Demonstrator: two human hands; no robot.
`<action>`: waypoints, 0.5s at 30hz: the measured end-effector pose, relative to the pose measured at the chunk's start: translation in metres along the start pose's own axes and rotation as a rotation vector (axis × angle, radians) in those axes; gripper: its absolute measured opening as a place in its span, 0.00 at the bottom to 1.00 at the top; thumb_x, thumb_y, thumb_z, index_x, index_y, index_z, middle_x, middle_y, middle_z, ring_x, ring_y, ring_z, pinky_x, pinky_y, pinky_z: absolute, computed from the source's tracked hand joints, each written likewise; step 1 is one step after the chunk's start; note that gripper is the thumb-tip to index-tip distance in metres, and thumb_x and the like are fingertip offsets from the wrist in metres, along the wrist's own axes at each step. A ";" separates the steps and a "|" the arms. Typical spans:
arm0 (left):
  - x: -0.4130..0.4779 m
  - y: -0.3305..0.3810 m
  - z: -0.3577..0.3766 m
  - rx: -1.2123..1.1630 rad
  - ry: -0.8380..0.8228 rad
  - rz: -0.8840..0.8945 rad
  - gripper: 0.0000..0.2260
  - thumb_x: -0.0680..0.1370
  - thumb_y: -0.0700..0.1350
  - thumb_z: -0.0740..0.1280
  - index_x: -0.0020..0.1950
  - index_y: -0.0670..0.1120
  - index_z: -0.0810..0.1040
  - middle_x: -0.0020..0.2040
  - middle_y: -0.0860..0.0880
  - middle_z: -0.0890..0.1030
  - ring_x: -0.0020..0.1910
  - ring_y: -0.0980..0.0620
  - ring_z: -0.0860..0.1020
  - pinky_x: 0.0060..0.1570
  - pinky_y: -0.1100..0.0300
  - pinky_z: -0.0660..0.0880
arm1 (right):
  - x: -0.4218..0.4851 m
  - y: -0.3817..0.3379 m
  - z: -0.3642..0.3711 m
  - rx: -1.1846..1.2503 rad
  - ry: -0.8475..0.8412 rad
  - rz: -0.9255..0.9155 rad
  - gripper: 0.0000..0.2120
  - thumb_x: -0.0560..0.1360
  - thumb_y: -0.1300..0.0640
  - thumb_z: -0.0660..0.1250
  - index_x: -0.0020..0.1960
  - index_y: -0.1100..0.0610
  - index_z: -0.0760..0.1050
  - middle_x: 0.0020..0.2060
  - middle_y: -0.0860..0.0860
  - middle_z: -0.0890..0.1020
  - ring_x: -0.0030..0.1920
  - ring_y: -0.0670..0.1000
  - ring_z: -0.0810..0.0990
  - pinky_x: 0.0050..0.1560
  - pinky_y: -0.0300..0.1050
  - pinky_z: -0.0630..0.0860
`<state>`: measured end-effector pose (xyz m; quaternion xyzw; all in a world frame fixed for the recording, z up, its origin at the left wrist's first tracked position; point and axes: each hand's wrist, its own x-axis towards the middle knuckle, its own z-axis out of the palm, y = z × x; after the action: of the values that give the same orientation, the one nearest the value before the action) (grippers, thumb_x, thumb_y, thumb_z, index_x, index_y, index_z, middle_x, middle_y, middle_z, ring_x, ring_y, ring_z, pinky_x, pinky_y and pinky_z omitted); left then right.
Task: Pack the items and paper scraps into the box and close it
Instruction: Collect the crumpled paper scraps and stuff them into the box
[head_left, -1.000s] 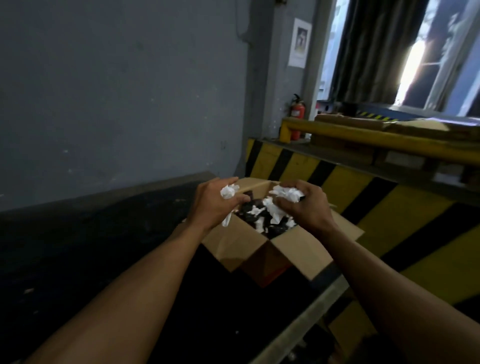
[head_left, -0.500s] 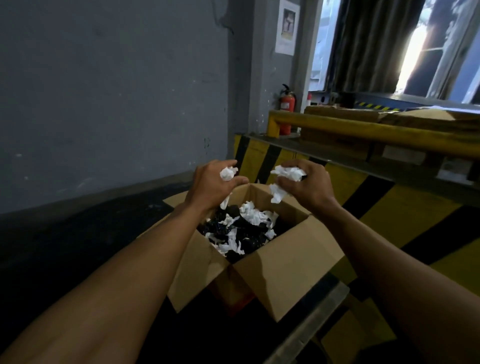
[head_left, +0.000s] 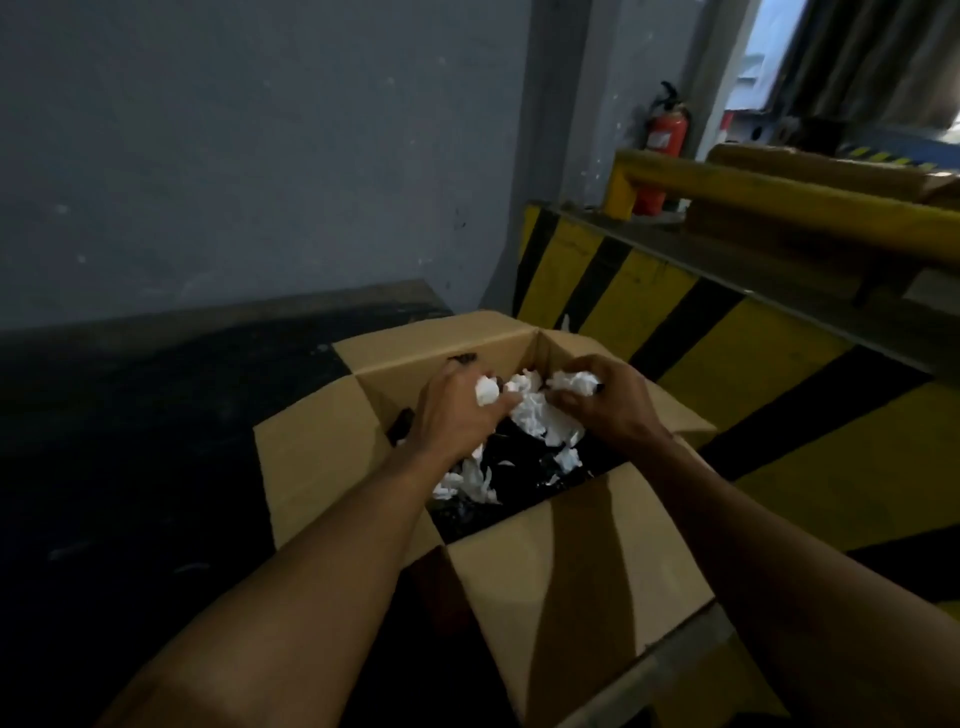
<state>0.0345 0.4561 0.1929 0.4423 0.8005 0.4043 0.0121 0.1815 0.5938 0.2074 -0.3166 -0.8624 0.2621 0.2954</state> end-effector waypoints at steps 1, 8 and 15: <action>-0.004 -0.003 0.007 0.012 -0.047 -0.030 0.25 0.72 0.63 0.68 0.63 0.51 0.76 0.62 0.46 0.75 0.60 0.46 0.74 0.55 0.57 0.71 | 0.002 0.008 0.006 0.005 -0.052 -0.008 0.20 0.67 0.43 0.75 0.55 0.50 0.79 0.48 0.46 0.82 0.45 0.45 0.80 0.40 0.34 0.74; -0.023 0.002 0.044 0.095 -0.119 -0.353 0.24 0.79 0.60 0.57 0.74 0.56 0.61 0.73 0.48 0.58 0.71 0.44 0.61 0.68 0.46 0.63 | 0.031 0.049 0.013 0.153 -0.273 -0.092 0.05 0.78 0.53 0.62 0.50 0.46 0.77 0.51 0.50 0.82 0.50 0.52 0.79 0.53 0.49 0.76; -0.048 0.032 0.054 0.212 0.105 -0.474 0.32 0.74 0.66 0.64 0.73 0.53 0.62 0.69 0.44 0.63 0.67 0.42 0.67 0.65 0.44 0.68 | 0.039 0.061 0.010 0.166 -0.385 -0.198 0.10 0.75 0.46 0.66 0.56 0.44 0.78 0.53 0.48 0.82 0.54 0.51 0.79 0.59 0.51 0.74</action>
<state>0.1061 0.4649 0.1616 0.2197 0.9191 0.3264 0.0185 0.1743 0.6584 0.1745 -0.1491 -0.9053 0.3572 0.1748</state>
